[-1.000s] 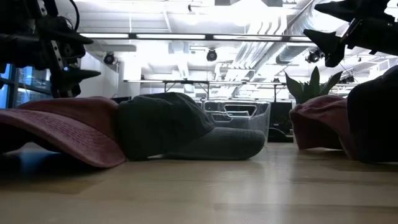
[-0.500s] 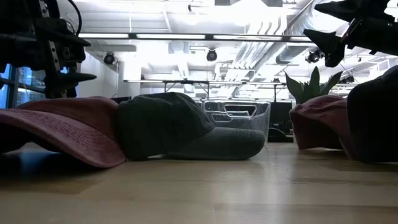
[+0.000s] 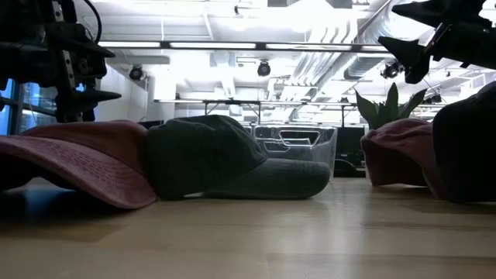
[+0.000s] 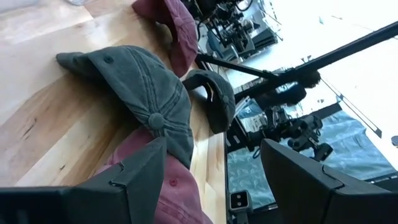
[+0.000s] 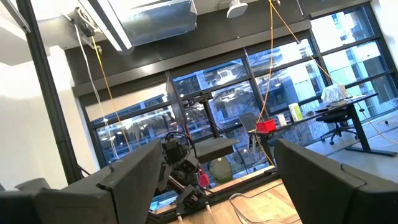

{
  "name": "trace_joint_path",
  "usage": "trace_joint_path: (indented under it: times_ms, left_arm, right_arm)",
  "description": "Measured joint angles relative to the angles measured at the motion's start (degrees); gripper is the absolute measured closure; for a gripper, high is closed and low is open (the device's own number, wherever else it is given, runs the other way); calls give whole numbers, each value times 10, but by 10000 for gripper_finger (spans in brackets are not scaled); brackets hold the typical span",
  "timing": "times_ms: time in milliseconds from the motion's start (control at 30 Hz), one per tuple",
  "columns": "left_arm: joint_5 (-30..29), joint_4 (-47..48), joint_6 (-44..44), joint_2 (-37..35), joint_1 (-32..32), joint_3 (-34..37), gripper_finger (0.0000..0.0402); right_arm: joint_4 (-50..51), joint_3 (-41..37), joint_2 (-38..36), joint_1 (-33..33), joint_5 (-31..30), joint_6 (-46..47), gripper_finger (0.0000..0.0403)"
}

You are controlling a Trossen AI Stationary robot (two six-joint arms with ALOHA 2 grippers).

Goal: Pick & Place hat
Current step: Put the left black cap into the left transparent bin

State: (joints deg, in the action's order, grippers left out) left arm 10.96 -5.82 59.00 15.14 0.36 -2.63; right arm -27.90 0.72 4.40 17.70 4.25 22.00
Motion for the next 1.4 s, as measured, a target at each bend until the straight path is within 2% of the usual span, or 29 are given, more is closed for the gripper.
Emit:
trace_joint_path:
  times_ms: [467,867,1000,1167,1233,1400]
  left_arm:
    - [0,9,1,0,0,0,147]
    - [-138,30,130,9,0,-1,146]
    - [-157,30,185,35,0,-1,127]
    - [-146,24,237,92,0,-5,82]
    - [-128,22,242,129,0,-23,73]
    - [-127,12,228,241,0,-79,70]
  right_arm:
    - [0,0,0,0,0,0,96]
    - [0,0,0,0,0,0,96]
    - [0,0,0,0,0,0,96]
    - [0,0,0,0,0,0,96]
    - [0,0,0,0,0,0,96]
    - [0,0,0,0,0,0,96]
